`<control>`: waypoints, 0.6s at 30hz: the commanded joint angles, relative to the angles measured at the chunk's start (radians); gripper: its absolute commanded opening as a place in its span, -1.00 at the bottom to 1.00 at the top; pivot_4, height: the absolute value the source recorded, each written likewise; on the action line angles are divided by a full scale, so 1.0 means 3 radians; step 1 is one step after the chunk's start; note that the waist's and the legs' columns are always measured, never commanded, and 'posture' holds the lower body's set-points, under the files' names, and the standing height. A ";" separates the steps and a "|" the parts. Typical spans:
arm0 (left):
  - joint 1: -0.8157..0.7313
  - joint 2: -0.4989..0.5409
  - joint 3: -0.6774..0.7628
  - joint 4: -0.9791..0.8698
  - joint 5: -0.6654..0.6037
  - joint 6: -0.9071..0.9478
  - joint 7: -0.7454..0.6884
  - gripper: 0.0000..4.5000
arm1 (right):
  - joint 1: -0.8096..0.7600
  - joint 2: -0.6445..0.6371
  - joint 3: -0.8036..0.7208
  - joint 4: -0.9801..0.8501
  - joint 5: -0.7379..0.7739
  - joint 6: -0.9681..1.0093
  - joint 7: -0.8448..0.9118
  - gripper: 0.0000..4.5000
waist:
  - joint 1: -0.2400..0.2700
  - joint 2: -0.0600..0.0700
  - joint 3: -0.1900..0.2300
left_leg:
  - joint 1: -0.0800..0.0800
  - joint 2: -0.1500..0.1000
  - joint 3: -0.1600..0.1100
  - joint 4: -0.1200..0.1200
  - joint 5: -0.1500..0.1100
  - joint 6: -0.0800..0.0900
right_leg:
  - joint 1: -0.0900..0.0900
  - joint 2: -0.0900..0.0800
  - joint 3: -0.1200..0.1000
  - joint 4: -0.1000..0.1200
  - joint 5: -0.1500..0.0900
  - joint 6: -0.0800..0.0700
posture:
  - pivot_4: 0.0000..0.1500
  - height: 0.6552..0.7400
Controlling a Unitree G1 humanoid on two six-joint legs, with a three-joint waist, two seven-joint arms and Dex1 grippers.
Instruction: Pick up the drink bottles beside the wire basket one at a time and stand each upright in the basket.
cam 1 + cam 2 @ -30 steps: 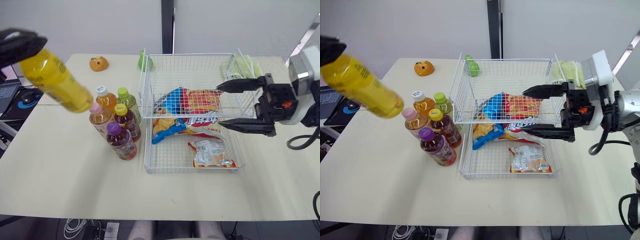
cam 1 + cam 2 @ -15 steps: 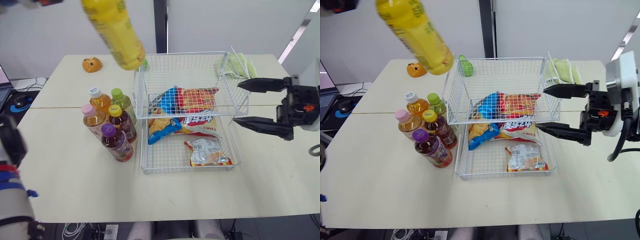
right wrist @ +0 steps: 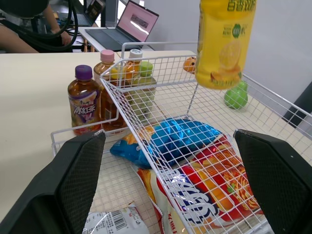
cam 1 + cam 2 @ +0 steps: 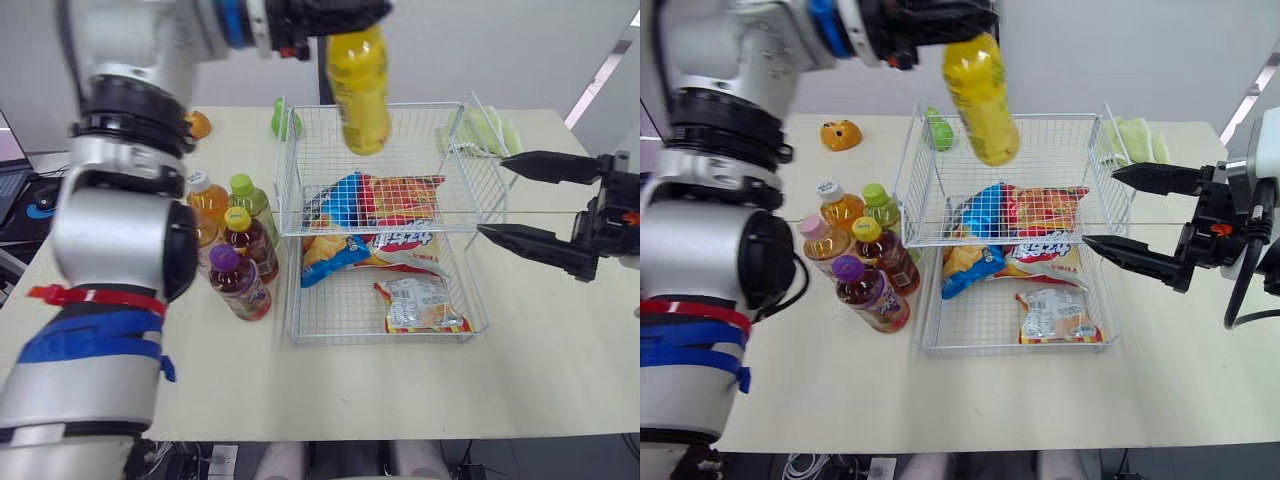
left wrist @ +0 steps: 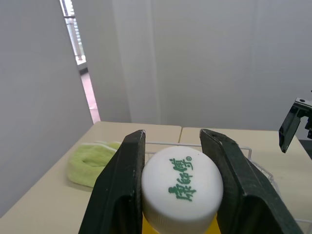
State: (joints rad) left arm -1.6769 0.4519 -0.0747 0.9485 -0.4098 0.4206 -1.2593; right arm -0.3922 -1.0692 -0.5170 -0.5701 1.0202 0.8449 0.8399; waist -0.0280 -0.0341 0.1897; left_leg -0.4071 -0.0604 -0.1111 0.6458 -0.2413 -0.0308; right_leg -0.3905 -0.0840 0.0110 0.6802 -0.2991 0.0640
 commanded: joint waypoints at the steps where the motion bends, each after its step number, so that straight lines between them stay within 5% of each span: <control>1: -0.0289 -0.0204 0.0123 0.0157 0.0150 -0.0392 0.0135 -0.39 | 0.0053 -0.0068 -0.0268 -0.0071 0.0099 0.0002 -0.0066 1.00 | -0.0006 -0.0003 0.0002 | -0.0002 0.0000 0.0000 0.0000 0.0000 0.0000 | -0.0003 0.0000 0.0001 0.0000 0.0000 0.0001 | 1.00 1.00; 10: -0.0557 -0.0838 0.0237 0.0893 0.0501 -0.0969 0.0602 -0.39 | 0.0283 -0.0063 -0.0533 -0.0146 0.0196 0.0025 -0.0199 1.00 | -0.0002 -0.0005 0.0006 | -0.0006 -0.0001 0.0010 0.0000 0.0001 0.0003 | -0.0010 -0.0001 0.0001 0.0003 0.0001 0.0001 | 1.00 1.00; 18: -0.0687 -0.1029 0.0368 0.1140 0.0671 -0.0933 0.0795 -0.39 | 0.0336 -0.0075 -0.0721 -0.0150 0.0238 0.0017 -0.0456 1.00 | -0.0009 -0.0004 0.0006 | -0.0008 -0.0003 0.0010 0.0000 0.0002 0.0005 | -0.0011 -0.0002 0.0002 0.0003 0.0003 0.0004 | 1.00 1.00</control>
State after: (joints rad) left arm -1.8147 0.1448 -0.0013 1.3113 -0.2096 0.1632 -1.0325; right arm -0.2876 -1.0737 -0.6889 -0.6049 1.0819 0.8600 0.7236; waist -0.0308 -0.0355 0.1917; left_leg -0.4096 -0.0615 -0.1081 0.6457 -0.2407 -0.0292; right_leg -0.3939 -0.0845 0.0118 0.6812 -0.2984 0.0653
